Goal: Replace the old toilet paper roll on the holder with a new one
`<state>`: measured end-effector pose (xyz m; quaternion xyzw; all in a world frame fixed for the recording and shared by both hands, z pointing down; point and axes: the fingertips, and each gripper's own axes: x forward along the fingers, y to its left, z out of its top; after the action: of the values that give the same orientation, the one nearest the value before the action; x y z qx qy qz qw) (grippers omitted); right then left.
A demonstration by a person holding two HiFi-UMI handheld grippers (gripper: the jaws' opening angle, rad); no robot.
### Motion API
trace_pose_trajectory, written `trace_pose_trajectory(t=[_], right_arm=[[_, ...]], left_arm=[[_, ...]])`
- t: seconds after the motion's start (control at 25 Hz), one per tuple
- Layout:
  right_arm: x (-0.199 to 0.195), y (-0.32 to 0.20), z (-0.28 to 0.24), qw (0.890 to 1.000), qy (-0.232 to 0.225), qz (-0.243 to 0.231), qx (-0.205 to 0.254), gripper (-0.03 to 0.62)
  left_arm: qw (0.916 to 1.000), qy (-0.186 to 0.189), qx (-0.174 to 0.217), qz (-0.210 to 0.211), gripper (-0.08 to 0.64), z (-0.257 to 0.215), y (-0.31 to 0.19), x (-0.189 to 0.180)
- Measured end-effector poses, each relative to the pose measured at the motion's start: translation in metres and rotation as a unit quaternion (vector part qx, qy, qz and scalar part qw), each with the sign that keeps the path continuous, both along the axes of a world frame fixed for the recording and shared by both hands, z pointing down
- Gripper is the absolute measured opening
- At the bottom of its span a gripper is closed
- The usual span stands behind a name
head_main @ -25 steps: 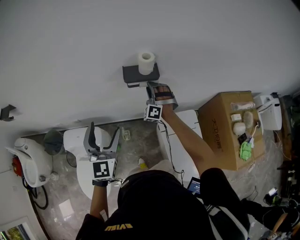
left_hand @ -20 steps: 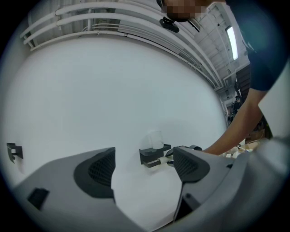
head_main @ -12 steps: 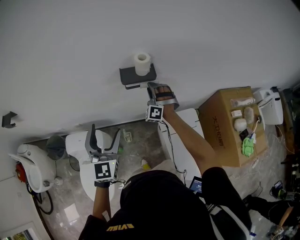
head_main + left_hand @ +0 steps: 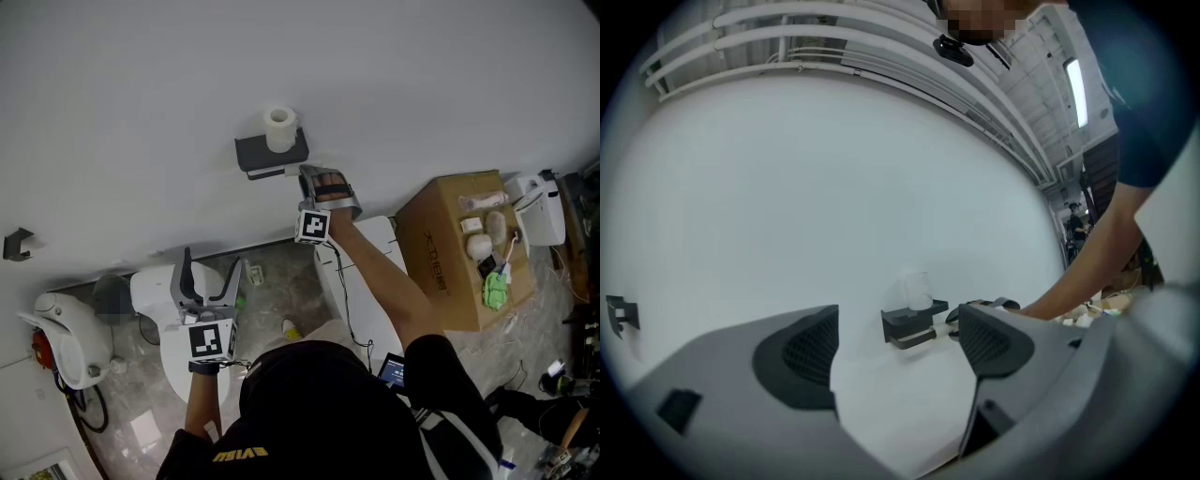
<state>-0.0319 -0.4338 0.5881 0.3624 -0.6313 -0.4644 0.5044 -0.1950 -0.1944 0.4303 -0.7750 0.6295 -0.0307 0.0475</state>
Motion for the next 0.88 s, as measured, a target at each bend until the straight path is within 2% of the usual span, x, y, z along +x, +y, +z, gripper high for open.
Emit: trace_pose_trajectory(t=[0.32, 0.88], right_arm=[[0.016, -0.002, -0.003, 1.000, 0.004, 0.011, 0.003, 0.137], [0.040, -0.003, -0.003, 1.000, 0.011, 0.027, 0.001, 0.137]], left_arm=[[0.9998, -0.018, 0.000, 0.010, 0.394, 0.004, -0.003, 0.002], [0.9996, -0.017, 0.002, 0.022, 0.394, 0.003, -0.008, 0.016]])
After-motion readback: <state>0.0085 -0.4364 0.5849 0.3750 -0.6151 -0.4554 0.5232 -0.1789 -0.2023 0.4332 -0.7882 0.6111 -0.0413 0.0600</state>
